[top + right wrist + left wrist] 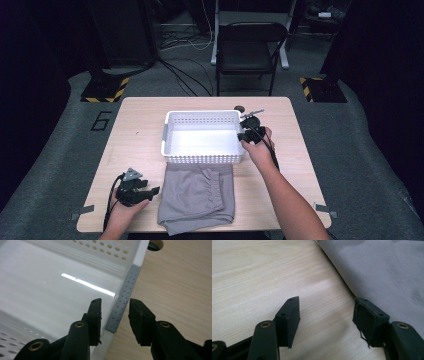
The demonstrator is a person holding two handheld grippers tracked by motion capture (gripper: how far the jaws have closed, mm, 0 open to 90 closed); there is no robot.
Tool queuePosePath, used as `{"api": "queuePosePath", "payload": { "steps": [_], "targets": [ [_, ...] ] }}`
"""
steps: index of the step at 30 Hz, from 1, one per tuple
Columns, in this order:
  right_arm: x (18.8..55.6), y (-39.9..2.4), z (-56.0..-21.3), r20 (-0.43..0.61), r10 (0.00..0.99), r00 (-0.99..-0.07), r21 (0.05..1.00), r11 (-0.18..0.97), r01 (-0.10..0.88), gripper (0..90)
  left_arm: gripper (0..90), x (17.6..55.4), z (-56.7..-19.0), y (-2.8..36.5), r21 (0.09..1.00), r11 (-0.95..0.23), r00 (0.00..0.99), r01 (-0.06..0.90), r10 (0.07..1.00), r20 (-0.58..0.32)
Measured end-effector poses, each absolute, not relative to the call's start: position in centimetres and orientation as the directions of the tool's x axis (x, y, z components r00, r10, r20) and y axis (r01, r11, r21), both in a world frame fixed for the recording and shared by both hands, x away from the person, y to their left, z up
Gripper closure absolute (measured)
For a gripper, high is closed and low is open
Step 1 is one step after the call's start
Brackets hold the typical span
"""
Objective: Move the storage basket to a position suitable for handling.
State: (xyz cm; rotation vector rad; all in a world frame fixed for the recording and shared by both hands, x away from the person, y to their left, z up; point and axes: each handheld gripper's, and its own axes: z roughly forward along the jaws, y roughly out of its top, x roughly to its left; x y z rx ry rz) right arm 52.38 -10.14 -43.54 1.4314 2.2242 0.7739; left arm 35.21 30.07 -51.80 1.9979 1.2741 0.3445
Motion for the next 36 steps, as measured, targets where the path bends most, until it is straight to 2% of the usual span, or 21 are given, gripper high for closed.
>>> {"api": "queuePosePath", "payload": {
  "steps": [7,11,23,28,30,36],
  "targets": [
    [51.2,-10.5,-42.2,-0.017,0.904,-0.427,0.671,0.327,0.665,56.1,38.6,35.3,-51.8,30.0,0.702,-0.246,0.475,0.668,0.867,-0.148],
    [49.3,-11.0,-42.0,-0.015,0.887,-0.462,0.723,0.328,0.607,52.9,38.9,35.3,-51.7,30.0,0.694,-0.262,0.483,0.670,0.864,-0.140],
    [44.2,-11.9,-42.1,0.048,0.832,-0.553,0.745,0.339,0.575,51.9,42.8,35.6,-51.7,30.0,0.695,-0.249,0.469,0.675,0.872,-0.143],
    [41.7,-12.3,-42.6,0.098,0.840,-0.533,0.753,0.288,0.592,46.8,42.7,35.8,-51.6,29.9,0.688,-0.254,0.473,0.680,0.869,-0.147],
    [40.5,-12.4,-43.2,0.110,0.843,-0.527,0.756,0.273,0.595,40.5,42.4,35.8,-51.6,29.9,0.688,-0.247,0.467,0.683,0.871,-0.152],
    [38.8,-12.5,-43.8,0.106,0.845,-0.523,0.760,0.271,0.591,35.1,39.7,35.9,-51.8,29.6,0.698,-0.232,0.462,0.678,0.873,-0.158]
  ]
}}
